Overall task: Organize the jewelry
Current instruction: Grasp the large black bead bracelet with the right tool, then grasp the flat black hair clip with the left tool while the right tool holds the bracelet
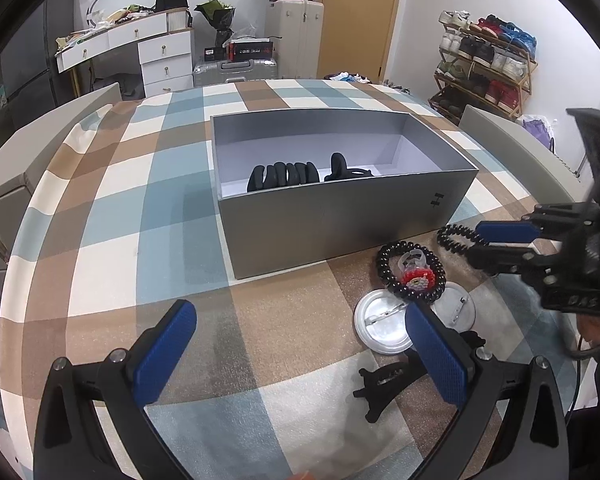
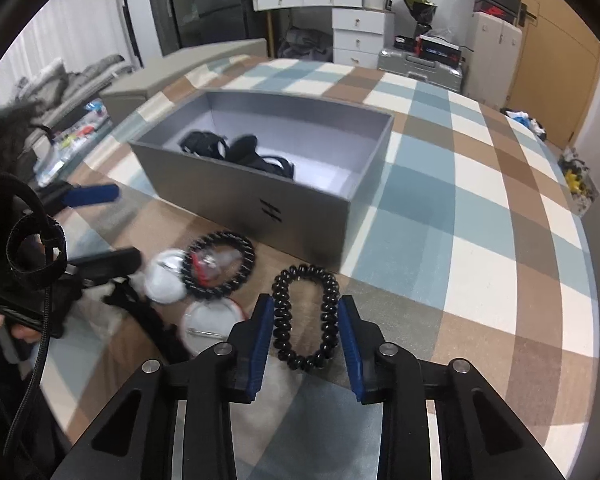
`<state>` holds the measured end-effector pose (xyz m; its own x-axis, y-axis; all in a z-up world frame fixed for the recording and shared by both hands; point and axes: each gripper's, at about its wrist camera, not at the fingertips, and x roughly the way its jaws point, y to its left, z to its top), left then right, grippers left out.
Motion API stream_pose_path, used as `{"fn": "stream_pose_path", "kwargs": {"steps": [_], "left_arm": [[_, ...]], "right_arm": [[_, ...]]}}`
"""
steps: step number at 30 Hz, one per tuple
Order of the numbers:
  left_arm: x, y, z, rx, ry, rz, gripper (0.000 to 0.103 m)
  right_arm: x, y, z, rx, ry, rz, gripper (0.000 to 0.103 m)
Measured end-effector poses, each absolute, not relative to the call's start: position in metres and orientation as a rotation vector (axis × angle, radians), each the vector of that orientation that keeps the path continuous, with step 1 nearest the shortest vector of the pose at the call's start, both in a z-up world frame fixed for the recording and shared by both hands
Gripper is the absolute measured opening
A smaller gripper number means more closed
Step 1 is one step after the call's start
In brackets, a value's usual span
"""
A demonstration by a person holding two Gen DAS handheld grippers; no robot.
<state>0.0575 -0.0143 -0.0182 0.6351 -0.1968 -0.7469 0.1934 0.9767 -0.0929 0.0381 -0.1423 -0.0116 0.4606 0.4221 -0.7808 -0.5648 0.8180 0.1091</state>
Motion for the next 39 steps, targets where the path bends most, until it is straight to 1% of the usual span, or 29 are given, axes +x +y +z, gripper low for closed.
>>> {"fn": "stream_pose_path", "kwargs": {"steps": [10,13,22,23,24,25,27,28,30,31,32,39], "left_arm": [[0.052,-0.024,-0.015,0.01,0.867,-0.304,0.102],[0.047,-0.03,-0.017,0.02,0.898,-0.363,0.102],[0.027,-0.046,-0.023,0.18,0.929,-0.44,0.1],[0.025,-0.047,-0.024,0.187,0.931,-0.452,0.094],[0.025,-0.048,-0.025,0.195,0.934,-0.456,0.084],[0.026,-0.049,-0.026,0.203,0.94,-0.456,0.08],[0.024,-0.049,-0.027,0.227,0.923,-0.456,0.066],[0.024,-0.049,-0.027,0.227,0.917,-0.468,0.062],[0.023,-0.049,-0.025,0.231,0.905,-0.483,0.034],[0.023,-0.048,-0.025,0.231,0.902,-0.485,0.028],[0.024,-0.047,-0.025,0.226,0.9,-0.49,0.024],[0.02,-0.045,-0.018,0.199,0.879,-0.525,0.021]], "right_arm": [[0.033,-0.15,0.01,-0.075,0.855,0.693,0.032],[0.03,-0.15,0.014,-0.074,0.843,0.709,0.032],[0.028,-0.153,0.018,-0.069,0.835,0.71,0.032],[0.028,-0.153,0.018,-0.069,0.835,0.711,0.032],[0.027,-0.154,0.018,-0.07,0.834,0.709,0.032],[0.027,-0.154,0.019,-0.071,0.834,0.709,0.032],[0.027,-0.154,0.019,-0.07,0.831,0.711,0.032],[0.027,-0.154,0.02,-0.07,0.83,0.712,0.032],[0.026,-0.154,0.02,-0.069,0.83,0.712,0.032],[0.027,-0.154,0.019,-0.069,0.83,0.712,0.032],[0.026,-0.154,0.02,-0.068,0.83,0.712,0.032],[0.025,-0.155,0.022,-0.061,0.819,0.717,0.032]]}}
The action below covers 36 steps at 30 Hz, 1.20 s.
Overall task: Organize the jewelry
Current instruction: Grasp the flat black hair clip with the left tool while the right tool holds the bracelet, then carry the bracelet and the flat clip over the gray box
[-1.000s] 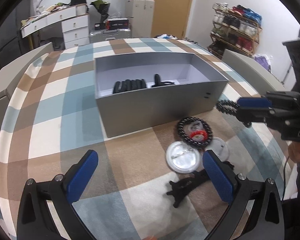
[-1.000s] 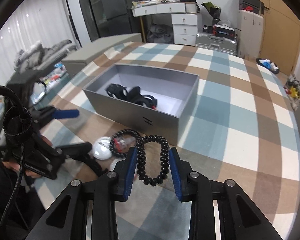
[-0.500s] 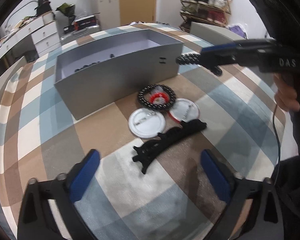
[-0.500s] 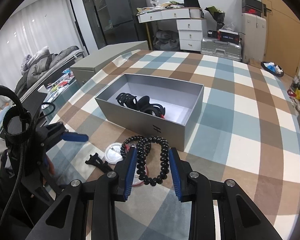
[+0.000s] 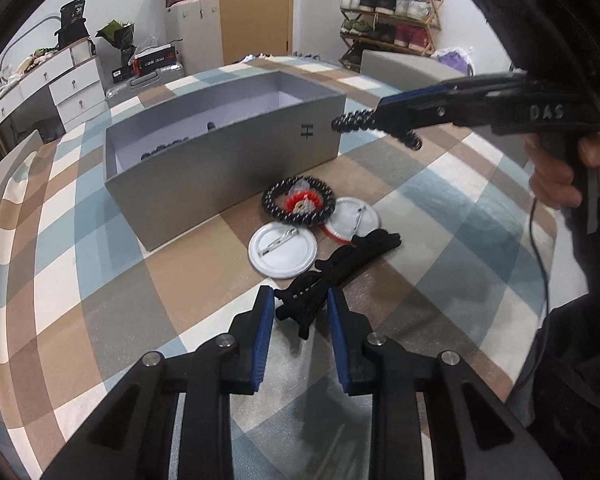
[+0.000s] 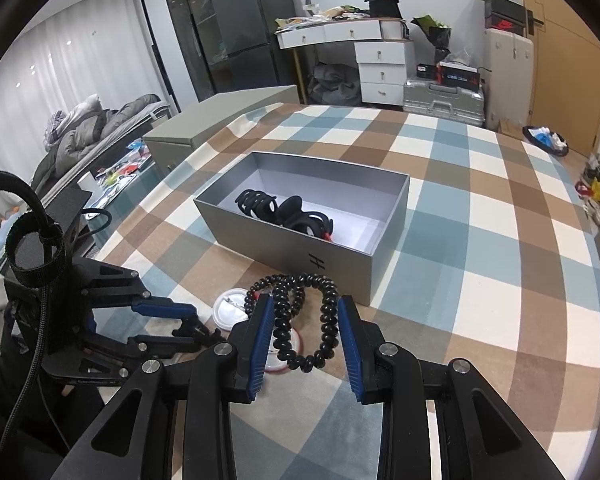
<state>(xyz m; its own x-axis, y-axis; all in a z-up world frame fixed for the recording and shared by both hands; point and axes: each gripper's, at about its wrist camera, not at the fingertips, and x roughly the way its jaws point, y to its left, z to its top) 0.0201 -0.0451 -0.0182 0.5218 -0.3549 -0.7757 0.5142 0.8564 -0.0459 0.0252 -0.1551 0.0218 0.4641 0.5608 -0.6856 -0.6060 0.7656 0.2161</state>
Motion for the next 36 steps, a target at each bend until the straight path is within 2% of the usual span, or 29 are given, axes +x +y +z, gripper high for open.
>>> {"fn": "stream_pose_path", "kwargs": {"steps": [9,10,23,36], "left_arm": [[0.018,-0.039,-0.005,0.131,0.836,-0.552,0.019],[0.018,-0.038,-0.004,0.124,0.833,-0.557,0.015],[0.019,-0.027,0.008,0.058,0.785,-0.545,0.015],[0.023,-0.002,0.029,-0.087,0.654,-0.435,0.015]], "right_arm": [[0.025,-0.161,0.029,-0.018,0.779,0.72,0.032],[0.025,-0.161,0.03,-0.016,0.775,0.72,0.032],[0.026,-0.169,0.037,0.027,0.733,0.717,0.032],[0.026,-0.186,0.053,0.156,0.639,0.718,0.032]]}}
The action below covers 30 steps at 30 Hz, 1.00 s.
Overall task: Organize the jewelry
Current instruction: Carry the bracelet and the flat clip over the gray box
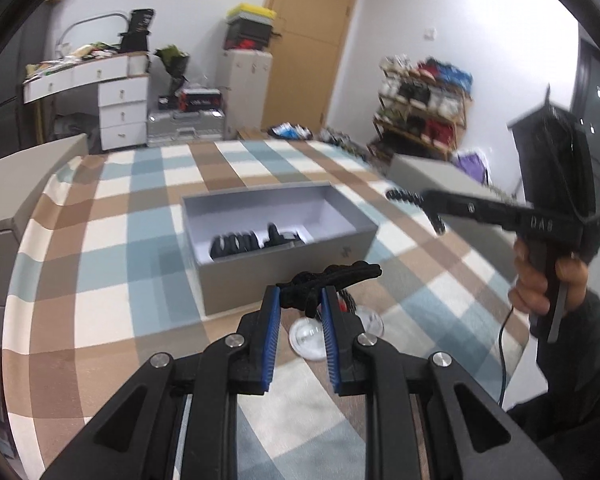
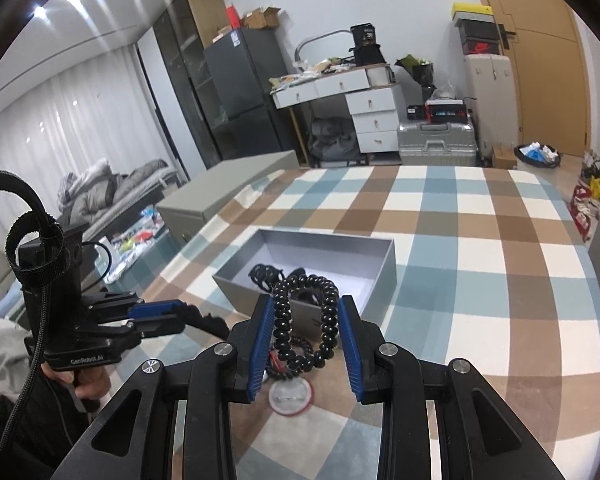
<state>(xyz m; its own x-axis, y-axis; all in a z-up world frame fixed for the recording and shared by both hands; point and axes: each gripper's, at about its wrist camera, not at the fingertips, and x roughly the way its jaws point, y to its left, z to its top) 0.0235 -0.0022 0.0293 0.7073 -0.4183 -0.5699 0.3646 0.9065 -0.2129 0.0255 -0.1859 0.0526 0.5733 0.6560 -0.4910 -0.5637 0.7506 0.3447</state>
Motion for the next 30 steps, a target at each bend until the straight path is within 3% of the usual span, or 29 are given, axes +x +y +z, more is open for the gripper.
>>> {"fn": "stream_pose_path", "kwargs": {"steps": [13,30], "left_arm": [[0.053,0.022,0.03,-0.199,0.562,-0.273,0.015],[0.077,0.012,0.021,-0.142,0.561,-0.204,0.015]], "right_arm": [[0.045,-0.184,0.037,0.311,0.693,0.699,0.032],[0.078,-0.173,0.018,0.461,0.721,0.658,0.032]]}}
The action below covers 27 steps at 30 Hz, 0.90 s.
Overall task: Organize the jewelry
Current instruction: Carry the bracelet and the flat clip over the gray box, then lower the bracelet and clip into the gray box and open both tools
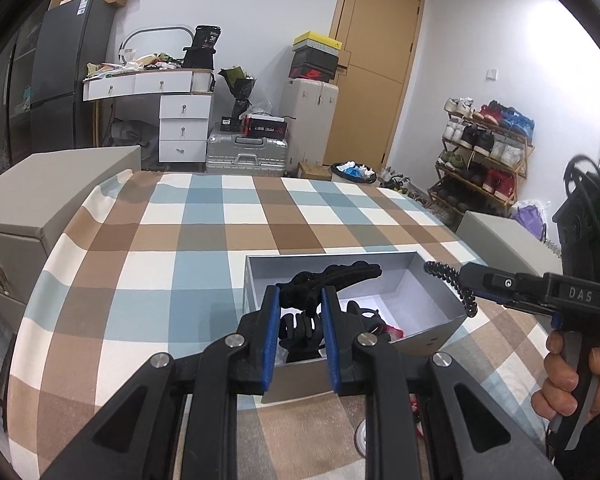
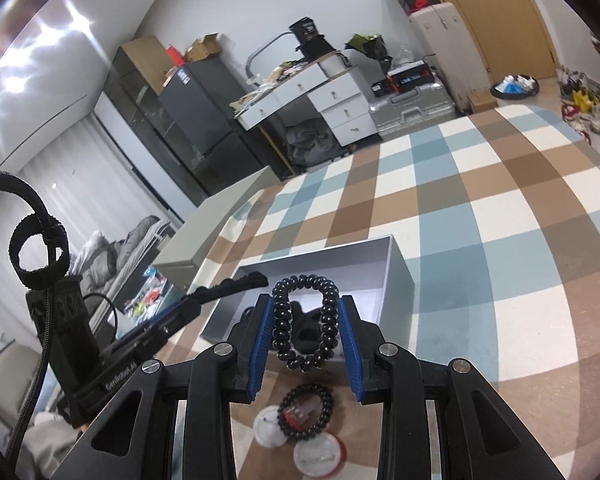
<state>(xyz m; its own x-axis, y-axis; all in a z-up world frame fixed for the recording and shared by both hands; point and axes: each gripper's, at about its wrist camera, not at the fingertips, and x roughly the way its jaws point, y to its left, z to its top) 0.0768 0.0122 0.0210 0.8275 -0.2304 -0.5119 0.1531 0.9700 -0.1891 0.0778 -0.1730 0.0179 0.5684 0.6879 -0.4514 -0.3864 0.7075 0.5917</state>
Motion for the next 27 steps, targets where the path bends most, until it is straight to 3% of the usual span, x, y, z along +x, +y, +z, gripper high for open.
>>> {"fn": "stream_pose_path", "kwargs": {"steps": [20,27], "left_arm": [[0.08,-0.004,0.017,-0.061,0.567,-0.175,0.015],[0.08,-0.005,0.015,-0.054,0.571,-0.172,0.015]], "right_arm": [[0.08,-0.17,0.015,0.472,0.706,0.606,0.032],[0.082,-0.169,0.014,0.467,0.709,0.605,0.039]]}}
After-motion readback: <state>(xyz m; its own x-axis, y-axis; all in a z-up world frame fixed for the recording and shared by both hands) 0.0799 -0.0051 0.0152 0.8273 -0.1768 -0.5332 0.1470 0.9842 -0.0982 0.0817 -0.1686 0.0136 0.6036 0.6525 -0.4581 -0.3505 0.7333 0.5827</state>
